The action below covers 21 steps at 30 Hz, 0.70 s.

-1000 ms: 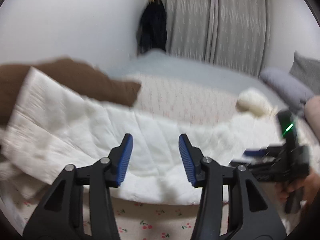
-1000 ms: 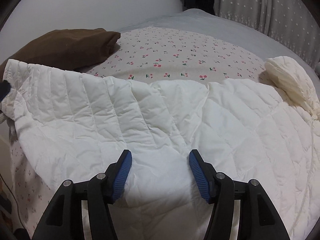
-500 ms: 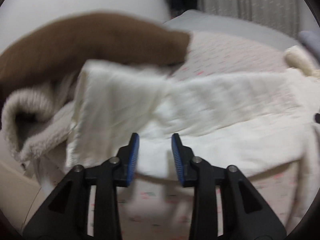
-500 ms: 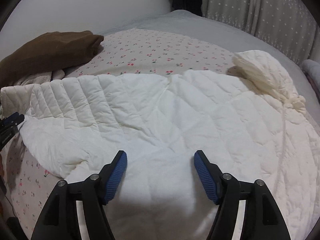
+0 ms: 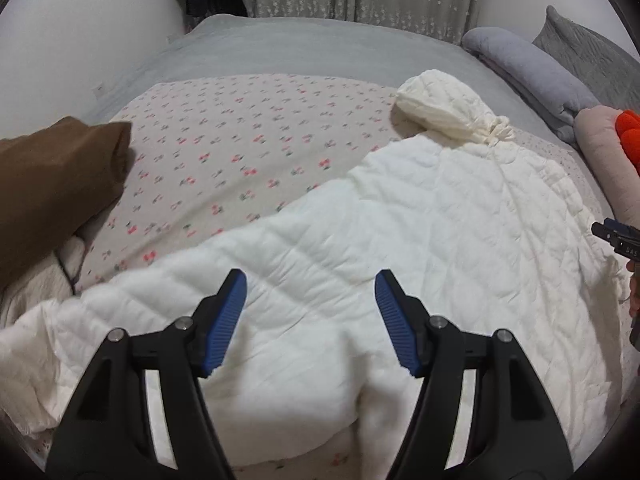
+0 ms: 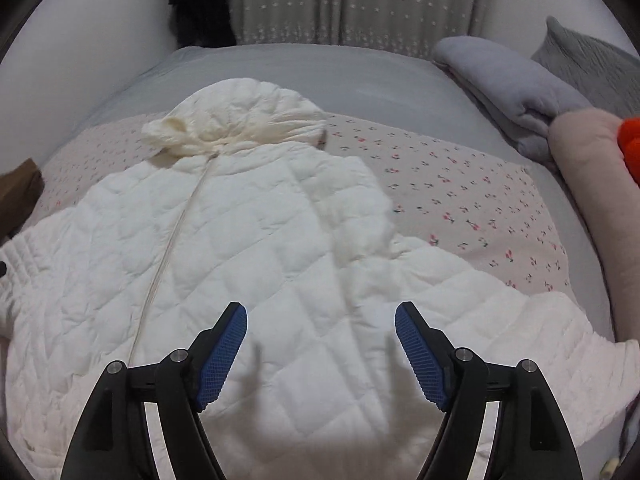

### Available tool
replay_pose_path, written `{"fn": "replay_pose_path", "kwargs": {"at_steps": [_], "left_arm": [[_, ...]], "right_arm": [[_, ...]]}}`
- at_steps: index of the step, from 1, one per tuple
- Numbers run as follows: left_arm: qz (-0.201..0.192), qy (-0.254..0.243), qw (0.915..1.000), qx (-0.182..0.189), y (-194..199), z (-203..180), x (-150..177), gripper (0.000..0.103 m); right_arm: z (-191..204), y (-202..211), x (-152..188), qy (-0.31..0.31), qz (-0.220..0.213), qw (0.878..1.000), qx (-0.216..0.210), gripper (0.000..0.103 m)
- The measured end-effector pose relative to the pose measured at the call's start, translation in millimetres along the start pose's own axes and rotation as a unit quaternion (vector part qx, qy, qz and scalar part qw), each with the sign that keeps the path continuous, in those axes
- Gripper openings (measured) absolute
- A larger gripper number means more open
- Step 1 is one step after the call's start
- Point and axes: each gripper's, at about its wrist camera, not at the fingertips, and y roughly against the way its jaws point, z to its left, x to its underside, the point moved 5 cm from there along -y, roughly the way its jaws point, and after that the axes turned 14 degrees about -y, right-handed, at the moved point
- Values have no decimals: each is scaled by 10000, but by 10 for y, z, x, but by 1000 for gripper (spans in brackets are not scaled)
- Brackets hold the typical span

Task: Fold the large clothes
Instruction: 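Grasp the sleeve cuff with the right gripper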

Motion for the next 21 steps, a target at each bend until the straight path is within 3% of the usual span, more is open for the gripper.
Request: {"fn": "replay_pose_path", "kwargs": {"at_steps": [6, 10, 15, 17, 19, 21], "left_arm": [[-162, -303, 9982, 488, -286, -727, -637, 74], [-71, -600, 9957, 699, -565, -1168, -405, 75], [294, -498, 9963, 641, -894, -1252, 142, 75], [213, -464, 9968, 620, -852, -1238, 216, 75], [181, -529, 9970, 533, -775, -1270, 192, 75], [58, -640, 9965, 526, -658, -1367, 113, 75]], "right_arm": [[-42, -100, -223, -103, -72, 9999, -81, 79], [-333, -95, -68, -188, -83, 9997, -122, 79], [-1435, 48, 184, -954, -9, 9947, 380, 79], [-1976, 299, 285, -1373, -252, 9877, 702, 79], [-2530, 606, 402, -1867, -621, 9732, 1191, 92], [-3054, 875, 538, -2464, -915, 9508, 1641, 100]]}}
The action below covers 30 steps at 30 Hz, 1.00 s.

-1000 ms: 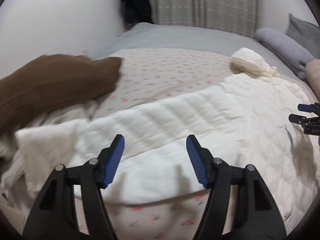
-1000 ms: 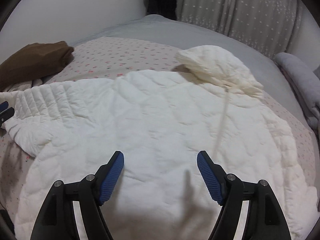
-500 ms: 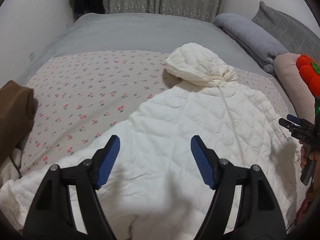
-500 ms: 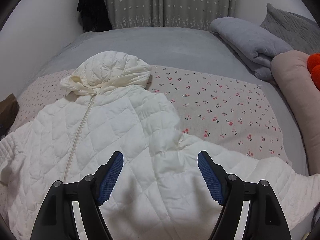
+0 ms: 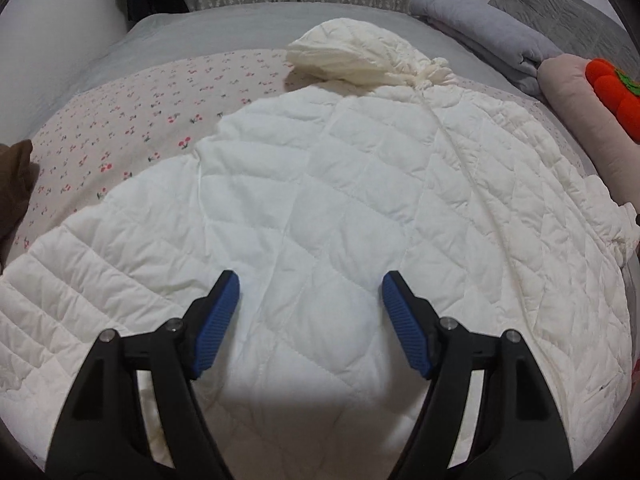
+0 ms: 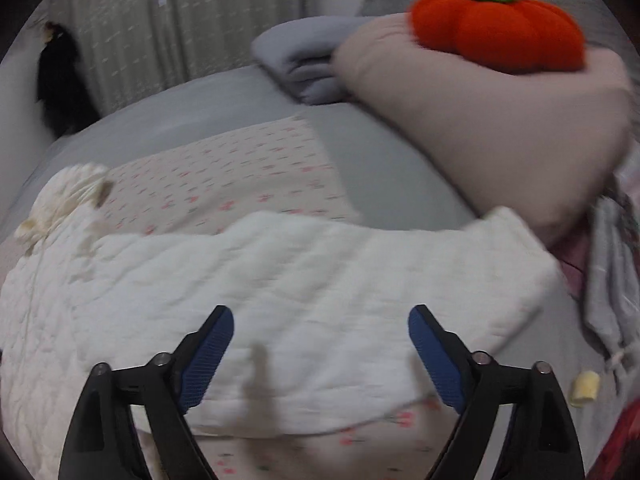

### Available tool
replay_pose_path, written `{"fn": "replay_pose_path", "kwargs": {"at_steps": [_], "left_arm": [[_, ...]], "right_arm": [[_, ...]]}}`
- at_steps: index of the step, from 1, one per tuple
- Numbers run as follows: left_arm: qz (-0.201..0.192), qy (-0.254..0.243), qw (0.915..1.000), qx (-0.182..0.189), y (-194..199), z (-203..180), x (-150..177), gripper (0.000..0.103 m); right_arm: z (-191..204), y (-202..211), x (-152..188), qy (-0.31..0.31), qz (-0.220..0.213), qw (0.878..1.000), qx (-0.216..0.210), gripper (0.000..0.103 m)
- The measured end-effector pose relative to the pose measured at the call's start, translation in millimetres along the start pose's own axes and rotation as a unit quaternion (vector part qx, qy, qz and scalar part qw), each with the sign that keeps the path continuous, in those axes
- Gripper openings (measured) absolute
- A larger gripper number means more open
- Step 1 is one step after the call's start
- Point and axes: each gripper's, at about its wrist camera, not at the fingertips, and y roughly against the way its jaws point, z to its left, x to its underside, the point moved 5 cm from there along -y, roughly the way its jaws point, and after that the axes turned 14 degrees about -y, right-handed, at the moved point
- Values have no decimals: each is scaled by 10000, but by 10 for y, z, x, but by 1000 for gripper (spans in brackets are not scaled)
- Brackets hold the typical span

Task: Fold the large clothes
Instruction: 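Grasp the sleeve cuff with the right gripper, then lift the sleeve and fold it across the coat body, release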

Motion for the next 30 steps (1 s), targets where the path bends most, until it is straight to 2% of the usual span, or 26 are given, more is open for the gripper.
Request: {"fn": "replay_pose_path", "kwargs": {"at_steps": [3, 5, 8, 11, 12, 14, 15, 16, 17, 19, 21, 24, 27, 30], "left_arm": [[-187, -215, 9993, 261, 153, -343, -233, 75], [-314, -460, 9972, 508, 232, -688, -425, 75], [-397, -915, 9908, 912, 226, -1378, -781, 75], [-468, -1045, 9816, 1526, 95, -2116, -1064, 75], [-489, -1047, 9791, 1671, 27, -2336, -1131, 75], [-453, -1066, 9731, 1992, -146, -2759, -1206, 75], [-414, -1091, 9708, 2098, -237, -2949, -1211, 74], [-393, -1148, 9700, 2106, -305, -3085, -1209, 74], [-404, -1255, 9695, 2066, -361, -3211, -1187, 74], [-374, -1535, 9700, 1847, -468, -3371, -1106, 75], [-344, -1794, 9700, 1604, -583, -3455, -981, 75], [-584, -1871, 9703, 1416, -629, -3474, -874, 75], [-564, -1917, 9709, 1320, -608, -3483, -891, 75], [-627, -1797, 9721, 1371, -466, -3439, -909, 75]], "right_arm": [[-752, -28, -180, -891, -97, 9944, 558, 101], [-1060, -96, -234, -1302, -84, 9890, 702, 101], [-1222, -260, -294, -1501, -61, 9861, 705, 101], [-1219, -484, -337, -1572, -32, 9855, 630, 98], [-1186, -537, -338, -1554, -39, 9859, 622, 94], [-1111, -635, -320, -1458, 9, 9882, 476, 76], [-1072, -676, -302, -1331, 76, 9904, 376, 50], [-1034, -694, -292, -1151, 105, 9927, 345, 26], [-1019, -667, -290, -987, 11, 9944, 371, 18], [-1059, -578, -299, -718, -248, 9952, 615, 10], [-1208, -584, -294, -702, -244, 9937, 843, 9], [-1417, -783, -154, -922, 162, 9908, 977, 8], [-1362, -746, -123, -833, -14, 9910, 1043, 9], [-1357, -596, -218, -1187, -136, 9917, 476, 12]]}}
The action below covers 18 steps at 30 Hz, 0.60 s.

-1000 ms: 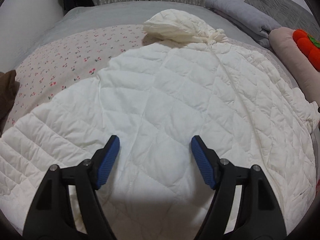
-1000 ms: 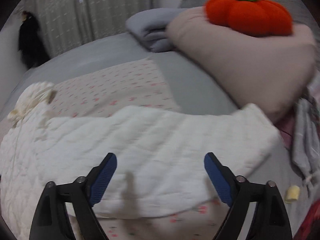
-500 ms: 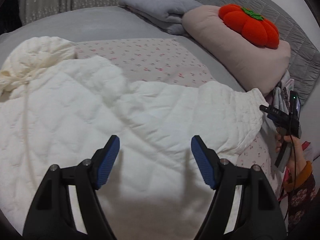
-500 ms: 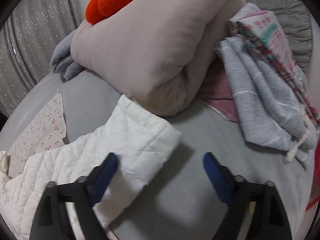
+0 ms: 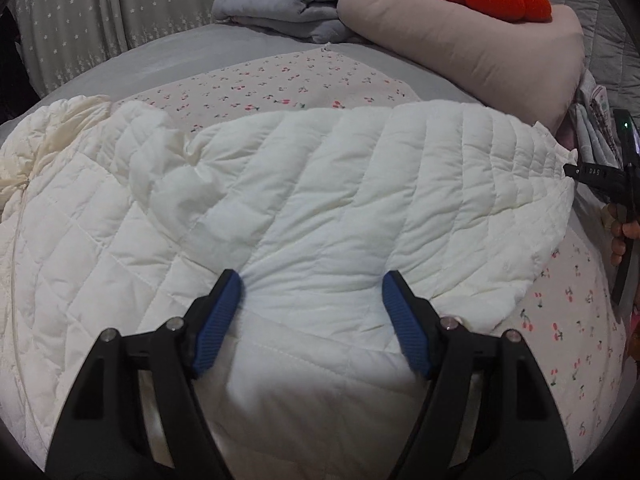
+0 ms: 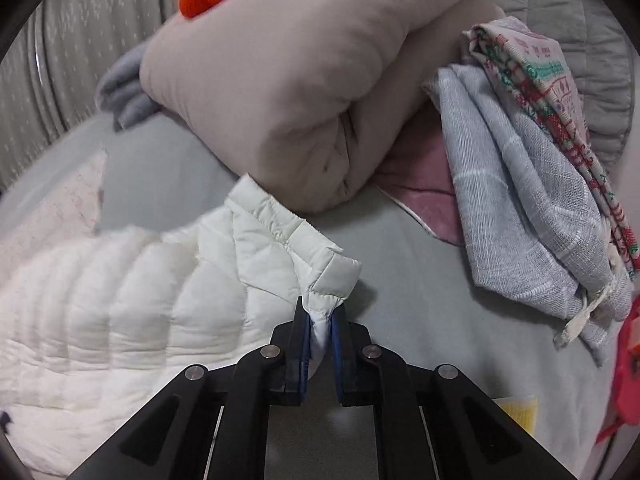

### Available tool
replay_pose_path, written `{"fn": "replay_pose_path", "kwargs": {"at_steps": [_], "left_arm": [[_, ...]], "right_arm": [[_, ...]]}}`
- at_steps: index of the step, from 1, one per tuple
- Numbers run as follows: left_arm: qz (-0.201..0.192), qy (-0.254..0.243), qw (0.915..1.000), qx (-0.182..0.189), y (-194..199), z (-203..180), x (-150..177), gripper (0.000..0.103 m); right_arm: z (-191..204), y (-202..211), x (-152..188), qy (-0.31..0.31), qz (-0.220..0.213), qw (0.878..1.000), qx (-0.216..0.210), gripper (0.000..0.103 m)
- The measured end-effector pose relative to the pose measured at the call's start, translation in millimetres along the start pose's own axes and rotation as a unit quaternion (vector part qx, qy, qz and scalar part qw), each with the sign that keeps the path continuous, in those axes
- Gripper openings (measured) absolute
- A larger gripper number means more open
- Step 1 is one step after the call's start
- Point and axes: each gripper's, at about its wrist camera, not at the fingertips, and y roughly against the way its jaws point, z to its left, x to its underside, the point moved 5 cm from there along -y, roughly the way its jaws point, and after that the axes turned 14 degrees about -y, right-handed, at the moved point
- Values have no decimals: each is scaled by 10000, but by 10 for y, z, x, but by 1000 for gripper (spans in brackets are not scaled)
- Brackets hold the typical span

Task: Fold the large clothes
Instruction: 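Lift the sleeve and fold it across the coat body, release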

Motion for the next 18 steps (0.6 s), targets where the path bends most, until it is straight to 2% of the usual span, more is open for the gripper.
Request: {"fn": "replay_pose_path", "kwargs": {"at_steps": [3, 6, 10, 14, 18], "left_arm": [[-214, 278, 9990, 293, 281, 96, -6, 75], [-273, 462, 9981, 291, 547, 310, 29, 75], [-80, 870, 9960, 167, 777, 767, 177, 76], [15, 1124, 9936, -109, 970, 1164, 358, 76], [56, 1277, 9917, -159, 1201, 1410, 539, 80]], "right_arm": [[24, 180, -121, -128, 1, 9989, -458, 11], [123, 399, -221, -162, -39, 9973, -720, 9], [388, 790, -377, -104, -317, 9931, -1120, 9], [826, 1253, -490, 141, -614, 9859, -1553, 9], [1461, 1730, -447, 673, -870, 9729, -2035, 8]]}}
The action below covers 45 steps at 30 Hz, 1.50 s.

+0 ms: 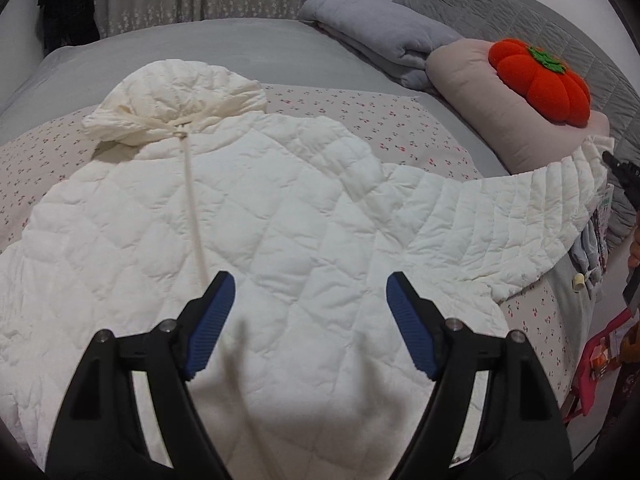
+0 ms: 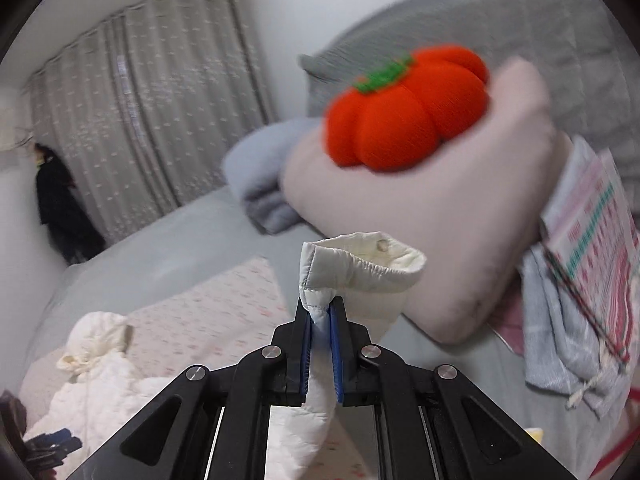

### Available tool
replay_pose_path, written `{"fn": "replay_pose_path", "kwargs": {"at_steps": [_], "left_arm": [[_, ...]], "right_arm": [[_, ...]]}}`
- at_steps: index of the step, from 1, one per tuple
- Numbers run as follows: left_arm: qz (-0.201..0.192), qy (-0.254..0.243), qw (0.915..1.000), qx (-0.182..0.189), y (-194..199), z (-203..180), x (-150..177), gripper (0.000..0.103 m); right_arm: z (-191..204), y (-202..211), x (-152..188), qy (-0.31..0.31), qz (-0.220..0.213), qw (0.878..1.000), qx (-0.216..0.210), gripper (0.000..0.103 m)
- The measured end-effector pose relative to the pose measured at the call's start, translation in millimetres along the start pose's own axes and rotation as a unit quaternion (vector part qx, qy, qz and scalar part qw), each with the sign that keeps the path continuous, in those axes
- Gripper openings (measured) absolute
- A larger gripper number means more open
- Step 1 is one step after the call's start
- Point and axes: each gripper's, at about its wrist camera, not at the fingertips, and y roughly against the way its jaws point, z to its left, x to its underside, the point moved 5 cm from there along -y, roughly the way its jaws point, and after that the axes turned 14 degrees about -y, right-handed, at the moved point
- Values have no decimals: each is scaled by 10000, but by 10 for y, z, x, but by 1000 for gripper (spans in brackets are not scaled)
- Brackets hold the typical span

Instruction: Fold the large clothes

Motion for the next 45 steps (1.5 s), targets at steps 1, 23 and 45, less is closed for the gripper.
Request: {"fn": "replay_pose_path", "kwargs": {"at_steps": [1, 23, 45], "left_arm": [[3, 24, 10000, -15, 53, 51, 30, 80], [-765, 1595, 9836, 339, 768, 1710, 565, 80], [-210, 2342, 9583, 1623, -103, 1651, 580, 80]], "right_arm": [[229, 14, -9, 135, -22, 9998, -152, 8], [3540, -279, 2099, 1784, 1984, 9277, -2612, 8], [2242, -678, 1797, 1199, 2750, 9292, -2158, 83]]}}
